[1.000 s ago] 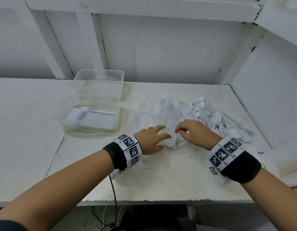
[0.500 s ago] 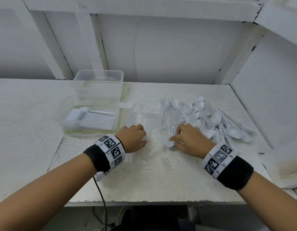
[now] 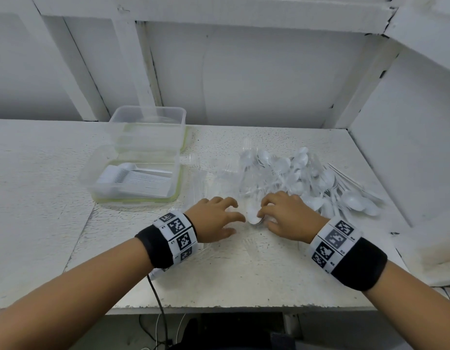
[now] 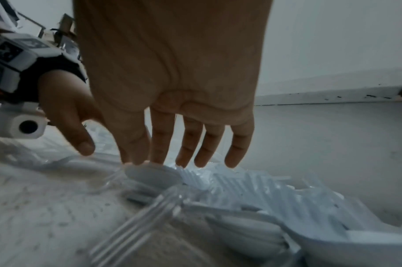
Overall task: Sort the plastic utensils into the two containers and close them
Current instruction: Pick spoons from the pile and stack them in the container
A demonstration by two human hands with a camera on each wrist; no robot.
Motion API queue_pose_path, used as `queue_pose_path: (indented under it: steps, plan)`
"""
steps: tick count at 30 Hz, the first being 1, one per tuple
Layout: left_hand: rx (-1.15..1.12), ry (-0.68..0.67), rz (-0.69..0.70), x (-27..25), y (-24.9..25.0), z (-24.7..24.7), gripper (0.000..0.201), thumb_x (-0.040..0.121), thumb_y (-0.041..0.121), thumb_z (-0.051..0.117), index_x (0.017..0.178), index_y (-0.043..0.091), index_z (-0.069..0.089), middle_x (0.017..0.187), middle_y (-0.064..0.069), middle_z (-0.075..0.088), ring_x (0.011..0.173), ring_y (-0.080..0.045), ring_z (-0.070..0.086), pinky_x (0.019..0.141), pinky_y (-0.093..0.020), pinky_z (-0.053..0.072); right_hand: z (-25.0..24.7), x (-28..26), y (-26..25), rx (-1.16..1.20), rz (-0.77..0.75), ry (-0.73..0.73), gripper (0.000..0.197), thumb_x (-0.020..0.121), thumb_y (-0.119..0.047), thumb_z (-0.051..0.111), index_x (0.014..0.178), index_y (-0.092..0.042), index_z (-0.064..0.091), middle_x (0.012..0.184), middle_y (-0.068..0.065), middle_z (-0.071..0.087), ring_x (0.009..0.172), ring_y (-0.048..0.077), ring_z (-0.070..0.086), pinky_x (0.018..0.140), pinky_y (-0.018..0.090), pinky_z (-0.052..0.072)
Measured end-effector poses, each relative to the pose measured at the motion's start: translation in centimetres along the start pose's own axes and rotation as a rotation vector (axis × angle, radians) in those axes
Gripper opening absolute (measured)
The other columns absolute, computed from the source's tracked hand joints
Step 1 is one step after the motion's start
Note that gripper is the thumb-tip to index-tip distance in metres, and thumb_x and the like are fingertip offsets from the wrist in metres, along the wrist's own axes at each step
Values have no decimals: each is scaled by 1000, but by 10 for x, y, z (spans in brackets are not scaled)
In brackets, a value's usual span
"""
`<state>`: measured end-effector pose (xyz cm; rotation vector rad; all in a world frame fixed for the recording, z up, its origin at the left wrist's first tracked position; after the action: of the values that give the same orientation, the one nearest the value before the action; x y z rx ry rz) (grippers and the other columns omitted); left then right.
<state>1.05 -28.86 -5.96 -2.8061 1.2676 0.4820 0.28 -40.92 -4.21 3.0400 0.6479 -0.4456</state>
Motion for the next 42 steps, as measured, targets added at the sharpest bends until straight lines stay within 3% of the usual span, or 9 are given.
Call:
queue_pose_path:
  steps: [3,6,15,20,24,29,32,37,42]
  plan:
    - [82,31,-55,-1,-7,-3,44,97,45,32,140,33,34,147,1,26,133,-23,30,102,-38,33,-5,-4,-8,-71,-72,154,28,74,-24,75,102,-24,72,103,6,61,95,31,60,73,48,46]
    - [116,48,-110,-2,-18,-4,44,98,45,32,138,30,39,146,-2,28,134,-23,29,103,-38,32,-7,-3,-12,-132,-108,256,28,47,-22,91,64,-26,70,74,-1,61,64,21,61,47,34,45]
    - [-34,133,-136,-9,-27,-13,38,98,38,37,131,22,47,141,-2,35,128,-23,37,99,-34,35,-21,-9,-17,355,-177,205,8,87,-24,63,92,-18,65,103,-5,54,99,14,49,90,33,41]
    - [-243,370,5,-6,-10,-39,24,93,24,46,109,11,59,110,-9,54,94,-28,52,79,-39,46,-78,-28,3,1048,-37,489,4,95,-15,49,95,-19,49,104,-6,61,100,1,59,88,19,50]
    - [-168,343,127,8,16,-34,35,89,38,49,109,16,67,103,-11,54,87,-30,53,72,-35,45,-104,-37,21,1409,-33,698,14,102,-13,28,94,-21,37,94,11,63,88,19,66,80,23,54]
    - [22,134,61,23,28,-12,35,96,36,44,127,26,56,126,-4,42,113,-23,37,87,-28,30,-91,-34,24,1103,26,680,14,101,-26,26,101,-32,39,77,5,48,64,14,49,59,26,48]
    - [15,218,87,20,28,-17,29,96,28,44,117,20,62,123,-2,48,112,-23,40,85,-29,29,-70,-31,27,933,96,565,25,95,-39,38,116,-31,46,79,7,49,68,9,46,62,19,41]
    - [-174,513,234,0,22,-43,23,85,26,47,83,11,64,88,-5,60,76,-26,56,62,-32,37,-44,-25,35,817,201,460,29,93,-14,51,122,-14,54,95,2,59,81,9,54,72,9,41]
    - [-779,756,-60,-22,-21,-74,10,95,19,43,91,14,51,92,3,56,82,-9,53,74,-17,42,-42,-25,36,921,199,504,25,97,-15,44,112,-25,63,70,-10,51,61,10,47,59,18,38]
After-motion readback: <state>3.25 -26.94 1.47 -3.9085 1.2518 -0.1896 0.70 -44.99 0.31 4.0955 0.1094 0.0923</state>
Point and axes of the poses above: each hand's wrist, its own x-axis towards the middle knuckle, its own z-axis out of the palm, y = z × x, the point moved 8 cm from there along x, towards the middle knuckle
